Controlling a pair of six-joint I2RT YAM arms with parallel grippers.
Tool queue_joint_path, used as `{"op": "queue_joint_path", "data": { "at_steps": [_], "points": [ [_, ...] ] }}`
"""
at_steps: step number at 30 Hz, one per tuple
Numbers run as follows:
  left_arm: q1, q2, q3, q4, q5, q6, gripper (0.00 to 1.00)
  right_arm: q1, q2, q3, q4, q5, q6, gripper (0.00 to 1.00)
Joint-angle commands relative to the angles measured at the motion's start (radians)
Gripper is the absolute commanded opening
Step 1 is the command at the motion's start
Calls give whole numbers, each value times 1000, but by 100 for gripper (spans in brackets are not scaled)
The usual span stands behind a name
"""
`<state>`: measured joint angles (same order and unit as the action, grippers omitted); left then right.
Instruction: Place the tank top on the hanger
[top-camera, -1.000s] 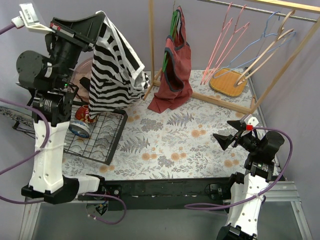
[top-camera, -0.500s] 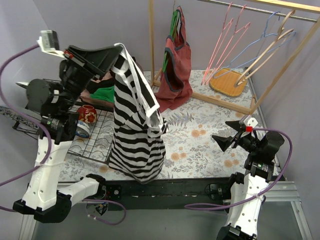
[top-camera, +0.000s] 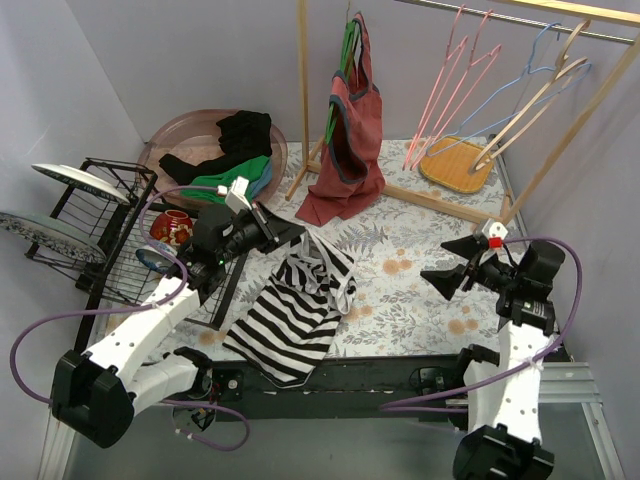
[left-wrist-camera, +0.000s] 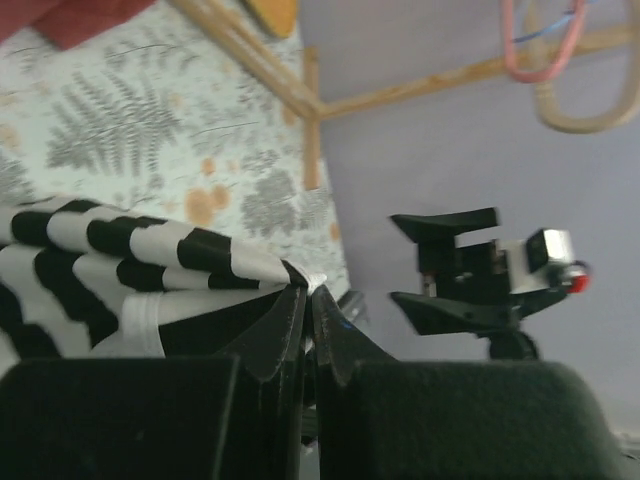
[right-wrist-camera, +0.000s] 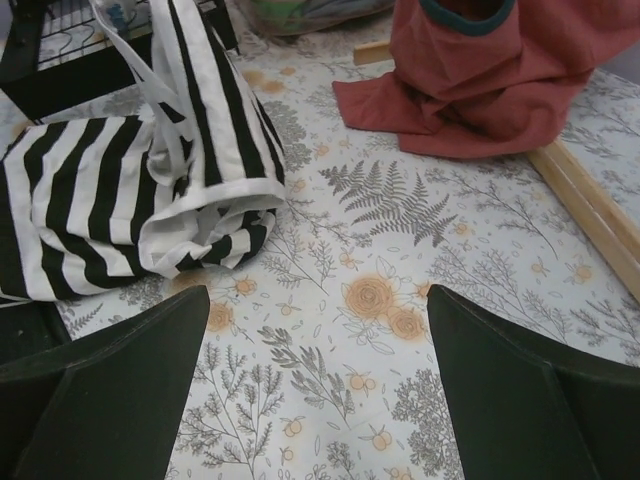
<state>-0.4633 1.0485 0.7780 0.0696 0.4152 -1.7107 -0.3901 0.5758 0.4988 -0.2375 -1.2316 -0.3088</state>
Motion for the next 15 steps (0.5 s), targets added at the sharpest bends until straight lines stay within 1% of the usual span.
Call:
{"op": "queue_joint_path", "data": {
  "at_steps": [1,2,3,4,6,7,9,10,11,12,13,14,15],
  "points": [
    [-1,-77,-61,-63,-128,161,0,142,142,142,-300,30,-344,98],
    [0,-71,-94,-63,-131,183,0,187,203,176,-345,61,-399,97],
    [0,-68,-109,-94,-131,194,1,235,231,191,-380,130,-489,97],
    [0,-65,-120,-102,-131,198,6,326,254,201,-423,161,-518,96],
    [0,-64,-154,-109,-133,223,15,423,297,214,-427,249,-565,95],
    [0,-65,-164,-110,-136,230,21,509,302,213,-418,274,-573,95],
    [0,-71,-177,-119,-142,252,29,594,317,208,-375,354,-592,96],
    [0,-73,-177,-123,-147,258,33,687,323,205,-353,383,-592,96],
    [0,-74,-177,-134,-163,263,42,738,340,205,-314,418,-589,96],
    [0,-80,-171,-160,-174,278,47,791,352,204,-298,491,-581,96],
    [0,-84,-168,-172,-184,283,52,891,366,202,-275,527,-573,96],
    [0,-88,-167,-185,-197,292,59,933,404,204,-257,555,-566,95],
    [0,-93,-166,-212,-205,302,61,960,429,208,-228,585,-552,93]
  ]
}}
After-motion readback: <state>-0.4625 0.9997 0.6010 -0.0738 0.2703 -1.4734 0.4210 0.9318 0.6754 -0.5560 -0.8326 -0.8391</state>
